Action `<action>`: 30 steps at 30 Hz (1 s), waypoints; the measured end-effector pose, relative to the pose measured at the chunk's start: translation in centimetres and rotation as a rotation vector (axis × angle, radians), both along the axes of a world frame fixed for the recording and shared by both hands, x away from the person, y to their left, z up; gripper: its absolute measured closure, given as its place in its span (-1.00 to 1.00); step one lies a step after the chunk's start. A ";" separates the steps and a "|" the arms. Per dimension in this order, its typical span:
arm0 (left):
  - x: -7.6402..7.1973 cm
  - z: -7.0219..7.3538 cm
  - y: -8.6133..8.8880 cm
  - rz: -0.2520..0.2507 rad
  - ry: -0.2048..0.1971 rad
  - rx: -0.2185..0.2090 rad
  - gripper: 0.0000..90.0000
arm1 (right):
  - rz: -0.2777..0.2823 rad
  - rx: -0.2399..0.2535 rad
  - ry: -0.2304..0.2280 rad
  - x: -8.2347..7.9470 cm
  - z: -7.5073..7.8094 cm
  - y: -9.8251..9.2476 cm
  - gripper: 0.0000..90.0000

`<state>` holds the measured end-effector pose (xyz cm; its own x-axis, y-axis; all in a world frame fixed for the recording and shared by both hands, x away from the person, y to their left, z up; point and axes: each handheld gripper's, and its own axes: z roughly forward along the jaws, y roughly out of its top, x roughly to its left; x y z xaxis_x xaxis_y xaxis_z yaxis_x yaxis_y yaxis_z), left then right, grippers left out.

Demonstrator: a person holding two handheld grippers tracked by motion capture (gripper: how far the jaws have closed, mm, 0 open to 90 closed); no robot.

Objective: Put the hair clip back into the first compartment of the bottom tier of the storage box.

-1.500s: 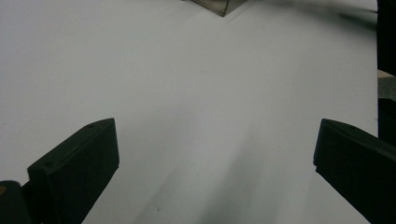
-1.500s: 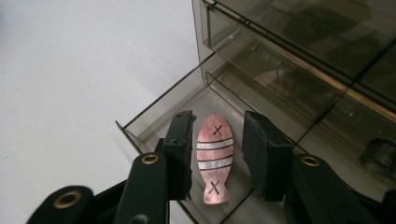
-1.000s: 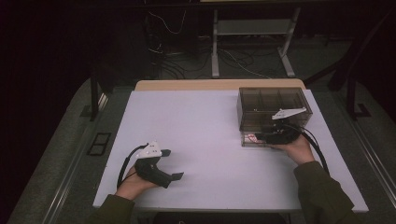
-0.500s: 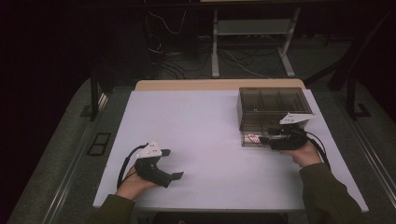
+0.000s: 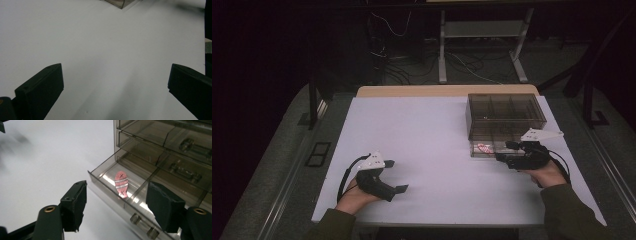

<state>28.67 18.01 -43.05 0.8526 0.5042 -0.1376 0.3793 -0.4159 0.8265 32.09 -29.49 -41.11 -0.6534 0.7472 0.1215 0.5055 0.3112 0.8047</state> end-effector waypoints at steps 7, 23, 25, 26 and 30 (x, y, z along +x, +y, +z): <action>0.0 0.0 0.0 -0.003 -0.001 0.002 -1.00 | -0.017 -0.011 -0.025 -1.7 -1.0 -0.4 -0.43; 0.0 -0.1 0.0 -0.003 0.001 0.002 -1.00 | -0.014 0.006 -0.039 -4.2 -2.4 -0.8 -0.57; 0.0 -0.1 0.0 -0.001 -0.001 0.003 -1.00 | -0.007 0.008 -0.038 -4.4 -2.5 -0.9 -0.57; 0.1 -0.1 0.1 0.001 -0.002 0.003 -1.00 | -0.008 0.009 -0.038 -4.6 -2.5 -0.9 -0.57; 0.1 -0.2 0.1 0.006 -0.002 0.004 -1.00 | -0.010 0.011 -0.040 -5.1 -2.6 -1.1 -0.58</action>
